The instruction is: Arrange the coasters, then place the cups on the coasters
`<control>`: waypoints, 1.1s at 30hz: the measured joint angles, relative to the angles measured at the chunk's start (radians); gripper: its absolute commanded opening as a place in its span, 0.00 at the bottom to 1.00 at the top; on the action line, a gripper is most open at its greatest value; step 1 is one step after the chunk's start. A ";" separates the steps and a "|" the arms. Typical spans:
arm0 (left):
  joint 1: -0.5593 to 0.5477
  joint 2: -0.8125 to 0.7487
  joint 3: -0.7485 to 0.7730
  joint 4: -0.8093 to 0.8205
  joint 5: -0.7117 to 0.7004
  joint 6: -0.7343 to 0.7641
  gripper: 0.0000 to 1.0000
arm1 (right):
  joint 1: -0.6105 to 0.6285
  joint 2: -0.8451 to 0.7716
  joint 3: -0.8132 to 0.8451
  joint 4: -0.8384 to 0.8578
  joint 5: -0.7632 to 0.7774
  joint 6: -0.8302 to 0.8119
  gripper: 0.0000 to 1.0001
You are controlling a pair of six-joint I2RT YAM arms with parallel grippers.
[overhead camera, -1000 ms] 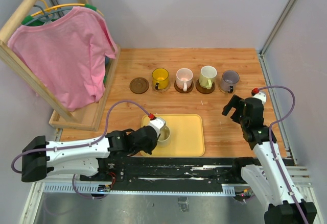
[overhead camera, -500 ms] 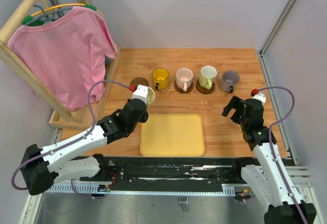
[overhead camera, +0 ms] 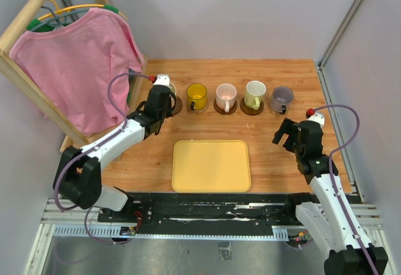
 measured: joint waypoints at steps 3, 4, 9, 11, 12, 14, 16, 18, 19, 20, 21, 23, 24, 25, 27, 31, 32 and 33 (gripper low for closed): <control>0.035 0.080 0.051 0.020 0.050 -0.005 0.01 | 0.000 0.005 0.000 0.000 0.000 -0.006 0.99; 0.047 0.108 0.069 0.023 0.064 -0.007 0.01 | 0.000 0.005 0.000 0.000 0.000 -0.007 0.99; 0.090 0.247 0.152 0.030 0.109 -0.024 0.01 | 0.000 0.006 0.000 0.000 0.000 -0.008 0.99; 0.099 0.288 0.167 0.031 0.125 -0.032 0.01 | 0.000 0.006 0.000 0.000 0.000 -0.008 0.99; 0.103 0.303 0.170 0.030 0.133 -0.037 0.01 | 0.000 0.006 0.000 0.000 0.000 -0.008 0.99; 0.107 0.329 0.171 0.029 0.146 -0.046 0.01 | 0.000 0.009 0.000 0.000 -0.001 -0.008 0.99; 0.109 0.350 0.175 0.026 0.156 -0.053 0.01 | 0.000 0.014 0.000 0.000 -0.001 -0.008 0.99; 0.111 0.365 0.179 0.025 0.163 -0.061 0.01 | 0.000 0.021 0.000 0.000 -0.002 -0.008 0.99; 0.111 0.369 0.180 0.025 0.166 -0.064 0.00 | 0.000 0.024 0.000 0.000 -0.002 -0.008 0.99; 0.112 0.371 0.180 0.026 0.168 -0.066 0.00 | 0.000 0.027 0.000 0.000 -0.003 -0.008 1.00; 0.112 0.371 0.181 0.027 0.170 -0.068 0.00 | 0.000 0.029 0.000 0.000 -0.005 -0.007 0.99; 0.115 0.371 0.181 0.029 0.173 -0.072 0.00 | 0.000 0.032 0.000 0.000 -0.010 -0.007 0.99; 0.117 0.371 0.181 0.031 0.174 -0.072 0.01 | 0.000 0.033 0.000 0.000 -0.013 -0.007 0.99; 0.119 0.371 0.181 0.032 0.174 -0.074 0.01 | 0.000 0.034 0.000 0.000 -0.017 -0.007 0.99; 0.124 0.371 0.181 0.034 0.174 -0.078 0.00 | 0.000 0.034 0.000 0.000 -0.019 -0.007 0.99; 0.129 0.371 0.181 0.037 0.172 -0.080 0.00 | 0.000 0.034 0.000 0.000 -0.023 -0.006 1.00; 0.130 0.371 0.181 0.037 0.172 -0.081 0.00 | 0.000 0.034 0.000 0.000 -0.024 -0.006 1.00; 0.131 0.371 0.181 0.038 0.173 -0.083 0.01 | 0.000 0.034 0.000 0.001 -0.025 -0.006 0.99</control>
